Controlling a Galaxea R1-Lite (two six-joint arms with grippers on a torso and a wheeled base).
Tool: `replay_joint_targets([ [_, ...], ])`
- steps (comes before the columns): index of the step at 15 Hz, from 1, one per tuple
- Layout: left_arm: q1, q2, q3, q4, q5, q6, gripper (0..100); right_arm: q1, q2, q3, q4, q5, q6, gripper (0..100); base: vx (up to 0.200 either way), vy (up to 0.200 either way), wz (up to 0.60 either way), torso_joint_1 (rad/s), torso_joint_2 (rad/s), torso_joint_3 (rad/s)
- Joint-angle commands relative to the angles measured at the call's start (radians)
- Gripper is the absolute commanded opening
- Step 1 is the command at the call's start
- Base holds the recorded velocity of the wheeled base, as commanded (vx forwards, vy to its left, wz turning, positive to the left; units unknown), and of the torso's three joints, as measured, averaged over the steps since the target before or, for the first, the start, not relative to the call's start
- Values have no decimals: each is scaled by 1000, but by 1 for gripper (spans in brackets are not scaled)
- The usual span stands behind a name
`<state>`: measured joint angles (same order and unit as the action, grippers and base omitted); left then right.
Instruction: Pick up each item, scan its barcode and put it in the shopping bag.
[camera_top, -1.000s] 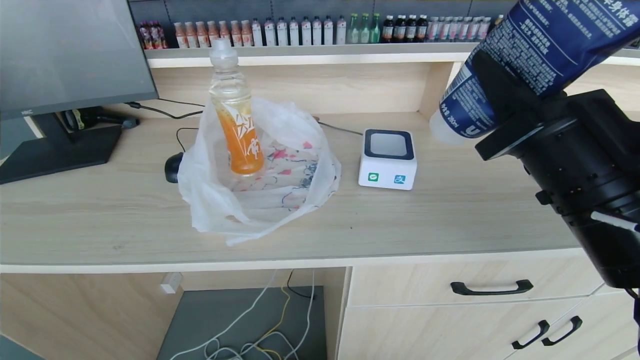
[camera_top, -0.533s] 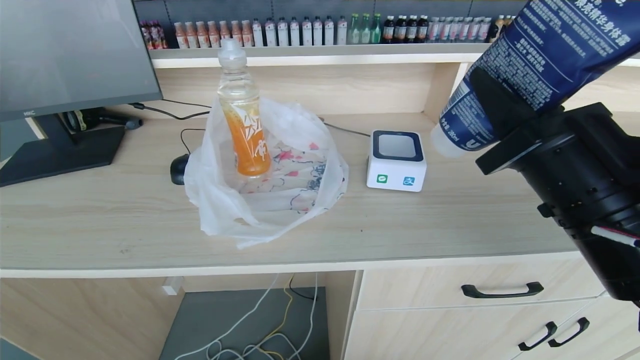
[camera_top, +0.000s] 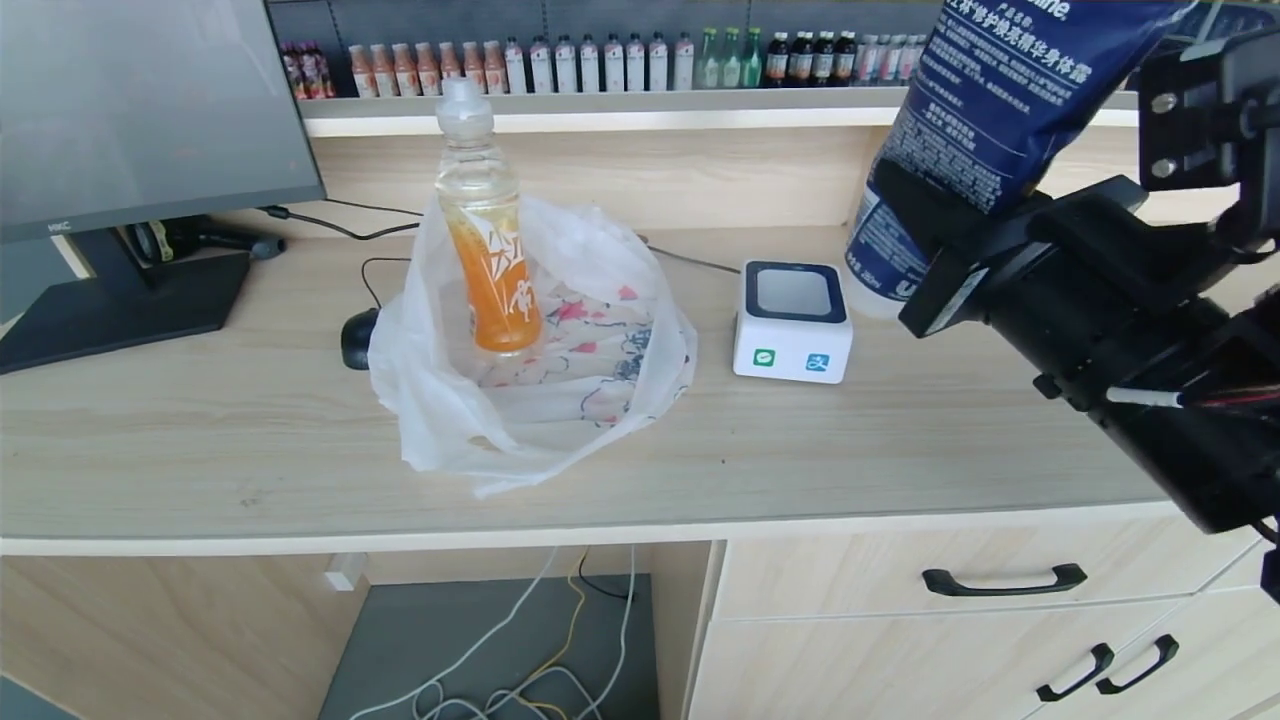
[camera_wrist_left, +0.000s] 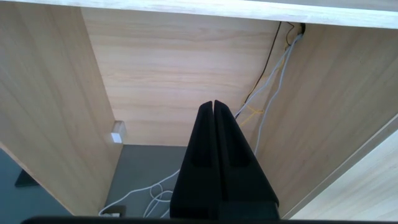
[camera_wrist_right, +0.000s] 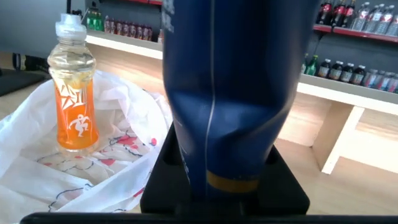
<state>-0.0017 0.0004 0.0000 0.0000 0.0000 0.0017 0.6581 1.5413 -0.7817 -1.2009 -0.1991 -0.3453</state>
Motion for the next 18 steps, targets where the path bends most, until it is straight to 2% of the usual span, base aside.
replay_joint_targets([
  [1,0,0,0,0,0,0,0,-9,8,-151,145,-3,-37,0,0,0,0,0,0,0],
  [2,0,0,0,0,0,0,0,-9,17,-232,256,-3,-60,0,0,0,0,0,0,0],
  [4,0,0,0,0,0,0,0,-20,34,-321,362,-3,-84,0,0,0,0,0,0,0],
  [6,0,0,0,0,0,0,0,-29,40,-338,392,-9,-112,0,0,0,0,0,0,0],
  [9,0,0,0,0,0,0,0,-60,40,-337,389,7,-259,0,0,0,0,0,0,0],
  [12,0,0,0,0,0,0,0,-127,63,-341,356,211,-454,0,0,0,0,0,0,0],
  [15,0,0,0,0,0,0,0,-169,115,-349,357,371,-526,0,0,0,0,0,0,0],
  [16,0,0,0,0,0,0,0,-222,163,-383,359,469,-560,0,0,0,0,0,0,0],
  [18,0,0,0,0,0,0,0,-253,246,-518,365,623,-604,0,0,0,0,0,0,0],
])
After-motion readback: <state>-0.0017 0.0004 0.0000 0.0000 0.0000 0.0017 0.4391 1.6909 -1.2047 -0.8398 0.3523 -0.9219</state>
